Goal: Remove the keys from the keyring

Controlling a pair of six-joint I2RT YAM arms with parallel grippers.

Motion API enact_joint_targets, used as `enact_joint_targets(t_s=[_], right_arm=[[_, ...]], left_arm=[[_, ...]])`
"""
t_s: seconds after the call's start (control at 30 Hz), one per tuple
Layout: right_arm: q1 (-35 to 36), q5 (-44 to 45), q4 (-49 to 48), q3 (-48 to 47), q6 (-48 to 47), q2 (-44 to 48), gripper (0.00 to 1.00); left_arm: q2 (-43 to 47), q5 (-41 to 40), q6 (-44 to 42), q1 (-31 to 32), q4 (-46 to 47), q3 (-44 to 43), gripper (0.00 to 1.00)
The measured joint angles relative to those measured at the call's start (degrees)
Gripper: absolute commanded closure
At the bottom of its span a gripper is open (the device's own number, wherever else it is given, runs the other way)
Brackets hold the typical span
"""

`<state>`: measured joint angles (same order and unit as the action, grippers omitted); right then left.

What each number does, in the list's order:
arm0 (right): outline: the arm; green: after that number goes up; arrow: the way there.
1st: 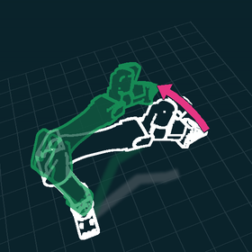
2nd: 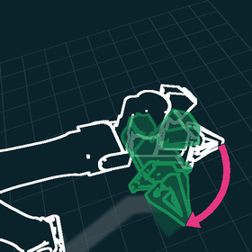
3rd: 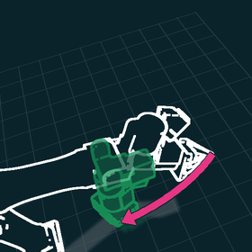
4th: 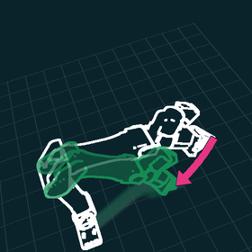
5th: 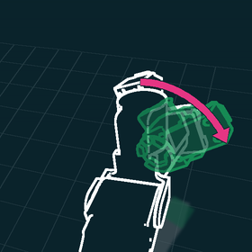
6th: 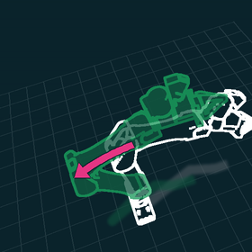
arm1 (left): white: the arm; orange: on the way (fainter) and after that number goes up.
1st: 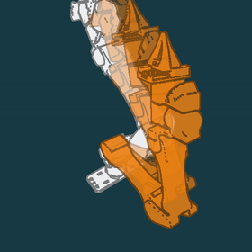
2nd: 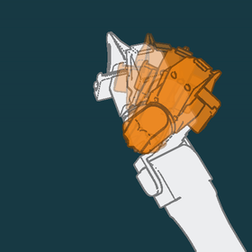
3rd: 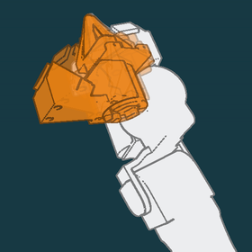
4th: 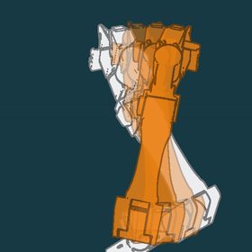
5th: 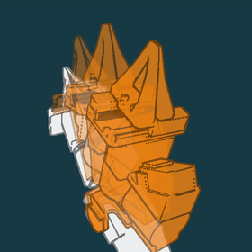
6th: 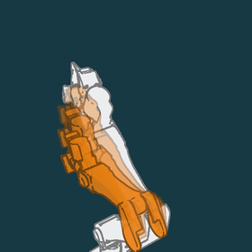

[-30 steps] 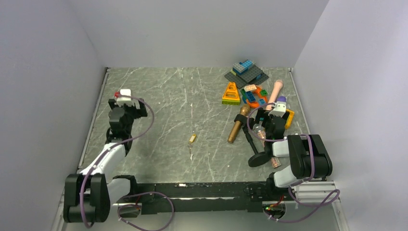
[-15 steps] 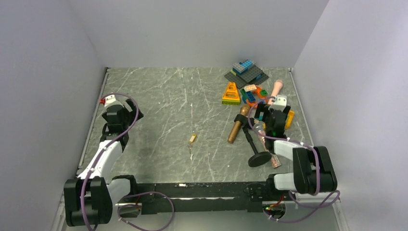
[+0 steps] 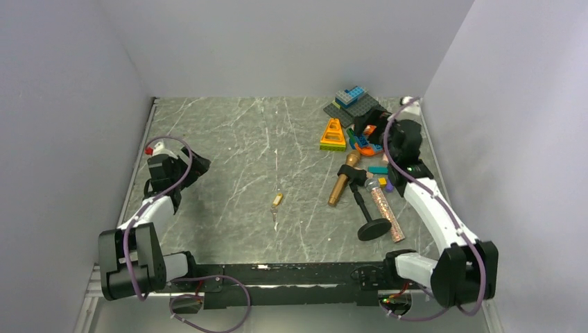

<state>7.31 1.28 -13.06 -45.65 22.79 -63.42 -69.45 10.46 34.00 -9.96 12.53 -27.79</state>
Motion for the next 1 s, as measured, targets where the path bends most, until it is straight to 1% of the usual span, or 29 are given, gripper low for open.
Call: enact_joint_targets(t_s=[0.1,0.2,0.27,0.4,0.5,0.57,0.67,0.77,0.87,1.0], right_arm=[[4.6,-2.8,7.5,-4.0,4.5,-4.6,0.02],[9.5,-5.4,13.2,-3.8,9.9,-6.5,0.06],[12.0,-7.7,14.0,-2.4,14.1,-7.6,0.07],[18.1,-10.8,13.7,0.9,22.2,-10.8,0.09],[24.0,-12.5,11.3,1.5,27.6,-14.9,0.15],[26.4,-13.0,9.5,1.5,29.5,-17.2,0.18],[30.1,-13.9,5.9,1.4,31.9,-22.4,0.24],[32.0,-15.2,3.5,1.2,33.6,-28.9,0.29],[32.5,-16.3,2.1,1.0,34.9,-33.9,0.33],[32.7,-17.4,0.7,-1.0,35.7,-37.1,0.38]], left_arm=[[-2.0,5.4,1.9,-1.9,2.3,0.3,0.02],[-2.4,7.8,2.3,-1.8,3.3,0.2,0.02],[-2.4,7.8,2.0,-1.1,2.1,-0.3,0.02],[-0.5,5.8,0.5,2.0,-0.7,-0.9,0.02],[2.8,2.3,-1.6,6.1,-2.4,-1.1,0.02],[4.4,0.7,-2.9,8.3,-3.0,-1.4,0.02],[5.0,-0.9,-4.1,9.3,-3.5,-2.0,0.02],[5.1,-2.1,-4.9,9.3,-4.2,-2.1,0.02],[5.8,-2.8,-5.5,9.3,-4.3,-2.1,0.02],[7.4,-3.4,-6.3,10.1,-4.2,-2.1,0.02]])
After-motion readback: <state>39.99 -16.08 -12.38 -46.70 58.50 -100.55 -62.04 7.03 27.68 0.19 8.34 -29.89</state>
